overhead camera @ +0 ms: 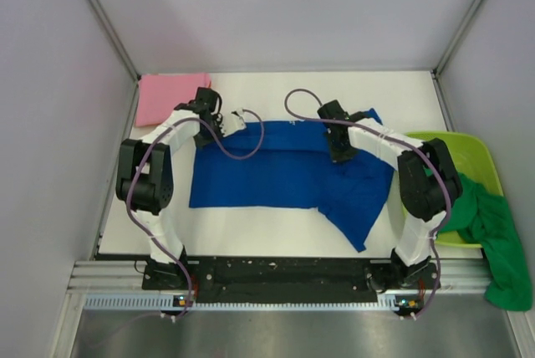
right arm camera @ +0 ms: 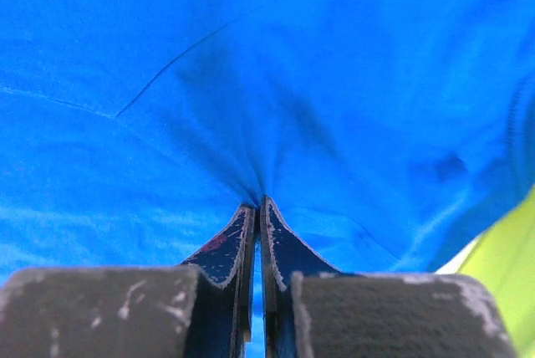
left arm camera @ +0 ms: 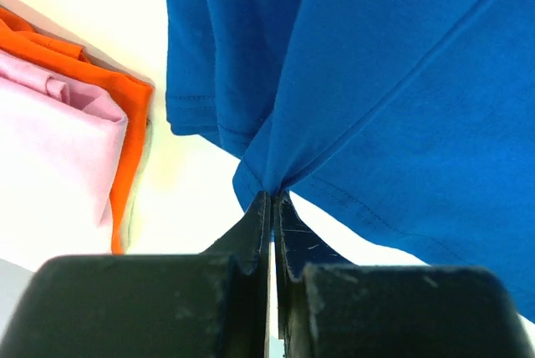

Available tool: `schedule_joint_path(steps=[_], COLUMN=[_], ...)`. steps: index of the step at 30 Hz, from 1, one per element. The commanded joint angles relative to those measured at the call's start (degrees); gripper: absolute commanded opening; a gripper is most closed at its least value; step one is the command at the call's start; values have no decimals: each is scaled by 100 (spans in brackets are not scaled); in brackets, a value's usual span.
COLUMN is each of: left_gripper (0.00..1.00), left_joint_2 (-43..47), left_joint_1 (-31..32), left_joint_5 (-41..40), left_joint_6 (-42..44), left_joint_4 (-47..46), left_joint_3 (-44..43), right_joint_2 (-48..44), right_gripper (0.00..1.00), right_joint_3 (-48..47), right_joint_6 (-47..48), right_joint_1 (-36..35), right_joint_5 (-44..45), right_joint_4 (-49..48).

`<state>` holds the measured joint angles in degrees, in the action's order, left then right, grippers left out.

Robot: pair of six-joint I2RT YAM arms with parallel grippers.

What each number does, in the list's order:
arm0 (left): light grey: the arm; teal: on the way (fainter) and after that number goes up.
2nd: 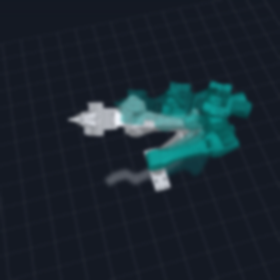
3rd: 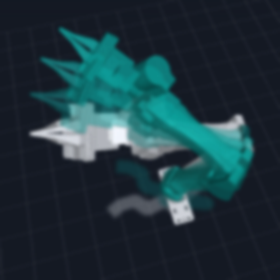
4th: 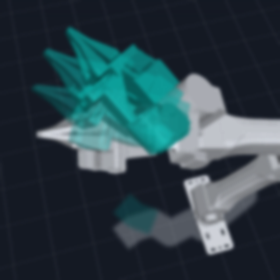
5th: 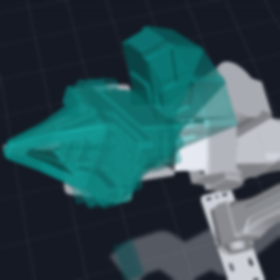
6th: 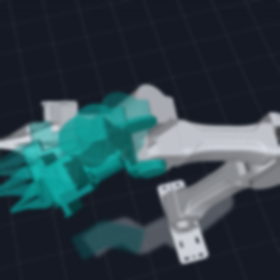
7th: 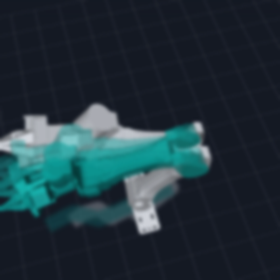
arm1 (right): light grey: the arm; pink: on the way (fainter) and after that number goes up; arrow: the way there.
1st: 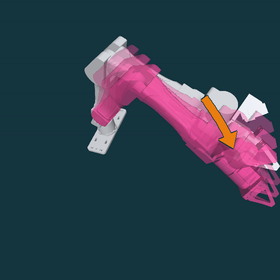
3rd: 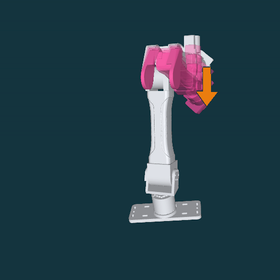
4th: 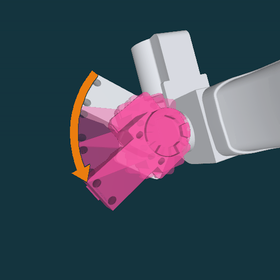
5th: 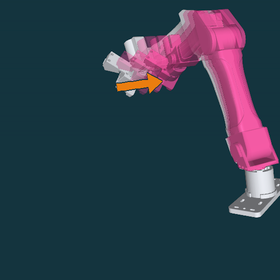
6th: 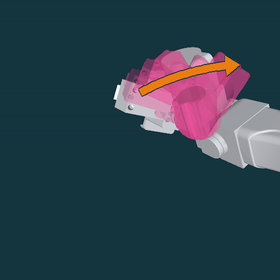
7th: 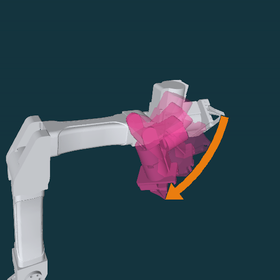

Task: Fold and stack the t-shirts
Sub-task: Fold the flattened tshirt in 1/3 of the way

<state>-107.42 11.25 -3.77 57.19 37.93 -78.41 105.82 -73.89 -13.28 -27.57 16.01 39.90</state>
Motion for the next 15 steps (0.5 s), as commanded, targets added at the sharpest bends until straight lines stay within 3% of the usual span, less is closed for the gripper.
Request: schedule_joint_path(steps=[1, 8, 9, 10, 12, 14, 15], left_gripper=[0, 0, 4, 14, 33, 45, 45], left_joint_2=[124, -103, -191, -235, -262, -175, -114], left_joint_1=[-87, -96, -96, -96, -105, -149, -192], left_joint_5=[96, 34, 26, 25, 69, 261, 350], left_joint_6=[134, 302, 310, 302, 302, 354, 398], left_joint_4=[258, 609, 714, 855, 1057, 1294, 1461], left_joint_3=[-148, -86, -130, -183, -288, -429, -551], right_joint_2=[-738, -449, -379, -326, -264, -334, -404], right_gripper=[0, 0, 0, 4, 26, 48, 53], right_joint_3=[6, 129, 120, 103, 59, 15, -20], right_joint_6=[273, 431, 457, 475, 475, 467, 475], right_joint_1=[-29, -29, -20, -20, -20, -20, -29], right_joint_5=[96, -922, -1072, -1230, -1372, -1486, -1574], right_joint_4=[483, 554, 554, 554, 563, 572, 572])
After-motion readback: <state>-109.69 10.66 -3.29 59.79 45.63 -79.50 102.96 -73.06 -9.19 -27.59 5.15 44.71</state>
